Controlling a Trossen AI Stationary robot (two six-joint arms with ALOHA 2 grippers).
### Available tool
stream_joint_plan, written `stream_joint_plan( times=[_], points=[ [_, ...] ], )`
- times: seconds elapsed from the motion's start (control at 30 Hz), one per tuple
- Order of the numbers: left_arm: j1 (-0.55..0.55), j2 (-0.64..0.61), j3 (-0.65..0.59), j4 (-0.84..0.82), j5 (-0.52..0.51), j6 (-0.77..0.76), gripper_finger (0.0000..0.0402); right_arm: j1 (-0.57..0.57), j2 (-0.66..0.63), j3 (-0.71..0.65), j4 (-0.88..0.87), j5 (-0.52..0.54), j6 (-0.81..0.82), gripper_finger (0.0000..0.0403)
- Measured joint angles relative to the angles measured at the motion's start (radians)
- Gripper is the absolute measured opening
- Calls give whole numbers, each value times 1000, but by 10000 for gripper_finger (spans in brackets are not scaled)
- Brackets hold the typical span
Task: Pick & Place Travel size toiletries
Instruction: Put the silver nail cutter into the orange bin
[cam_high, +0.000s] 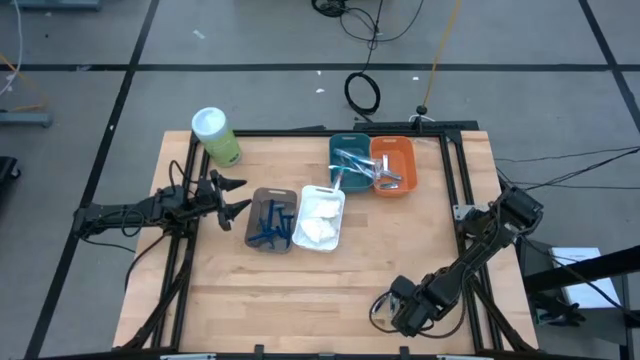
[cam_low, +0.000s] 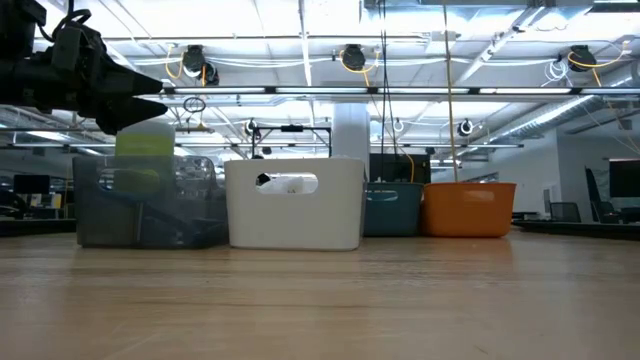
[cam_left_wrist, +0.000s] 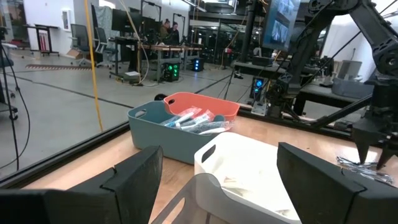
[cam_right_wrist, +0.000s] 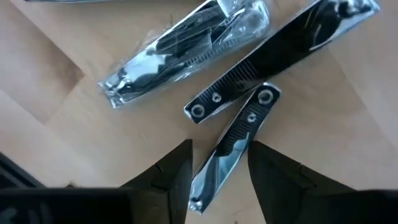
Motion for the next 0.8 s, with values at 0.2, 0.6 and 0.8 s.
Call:
stream_joint_plan(
  times=[0.2, 0.6, 0.8],
  points=[
    [0, 0, 0, 0, 0, 0, 306, -20, 15, 0, -17, 24, -98, 143],
    [0, 0, 0, 0, 0, 0, 306, -36, 14, 2, -145, 25, -136, 39],
    [0, 0, 0, 0, 0, 0, 306, -39, 5, 1, -185, 51, -182, 35]
  ],
)
